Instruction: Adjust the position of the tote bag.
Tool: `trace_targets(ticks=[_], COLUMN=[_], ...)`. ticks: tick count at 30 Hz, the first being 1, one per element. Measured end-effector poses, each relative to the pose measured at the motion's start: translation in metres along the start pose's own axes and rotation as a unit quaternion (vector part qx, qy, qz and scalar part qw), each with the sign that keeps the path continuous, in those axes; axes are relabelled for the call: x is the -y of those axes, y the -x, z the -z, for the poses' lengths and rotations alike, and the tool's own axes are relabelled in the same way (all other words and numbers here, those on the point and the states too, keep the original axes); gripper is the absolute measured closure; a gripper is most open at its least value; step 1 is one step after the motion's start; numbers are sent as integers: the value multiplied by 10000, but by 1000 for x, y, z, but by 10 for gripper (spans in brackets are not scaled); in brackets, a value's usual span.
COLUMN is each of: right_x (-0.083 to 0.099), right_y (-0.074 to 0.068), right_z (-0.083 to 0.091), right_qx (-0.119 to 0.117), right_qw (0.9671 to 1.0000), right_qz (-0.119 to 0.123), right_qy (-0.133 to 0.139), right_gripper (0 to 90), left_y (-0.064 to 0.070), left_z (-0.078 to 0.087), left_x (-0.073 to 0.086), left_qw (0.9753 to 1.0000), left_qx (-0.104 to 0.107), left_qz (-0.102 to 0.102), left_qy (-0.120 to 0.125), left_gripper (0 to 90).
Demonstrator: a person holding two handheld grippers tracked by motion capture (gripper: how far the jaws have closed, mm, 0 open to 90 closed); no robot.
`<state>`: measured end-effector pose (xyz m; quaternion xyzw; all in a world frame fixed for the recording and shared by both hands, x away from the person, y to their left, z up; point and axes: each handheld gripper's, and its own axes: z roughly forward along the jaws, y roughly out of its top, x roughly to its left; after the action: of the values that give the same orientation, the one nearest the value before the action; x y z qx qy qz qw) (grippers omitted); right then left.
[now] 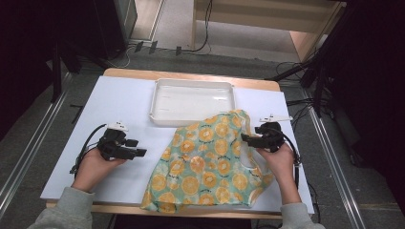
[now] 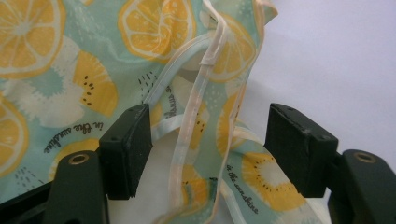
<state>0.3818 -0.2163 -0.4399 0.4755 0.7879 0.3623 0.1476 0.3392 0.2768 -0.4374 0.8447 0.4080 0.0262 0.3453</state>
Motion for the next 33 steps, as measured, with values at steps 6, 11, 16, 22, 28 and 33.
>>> trace_targets(ticks=[6,11,16,22,28,33], right_x=[4,4,6,9,11,10], right_y=[2,6,12,11,7,8], right_z=[-18,-26,-37,-41,-40,-40], right_qx=[26,59,73,134,36,-21], right_qw=[9995,9997,9997,9993,9991,9994], right_qz=[182,153,71,222,329,-15], right_qy=[-257,-195,-243,-286,-259,-344], right_gripper=[384,414,433,492,773,900], left_y=[0,0,0,-1,-2,-2], left_z=[0,-1,-1,-1,1,1], left_x=[0,0,0,0,1,1], left_qw=[10000,10000,10000,10000,9999,9998], left_qx=[1,3,26,44,67,80], left_qz=[9,8,45,67,112,124], left_qy=[2,3,0,30,75,106], left_gripper=[403,403,403,403,404,405])
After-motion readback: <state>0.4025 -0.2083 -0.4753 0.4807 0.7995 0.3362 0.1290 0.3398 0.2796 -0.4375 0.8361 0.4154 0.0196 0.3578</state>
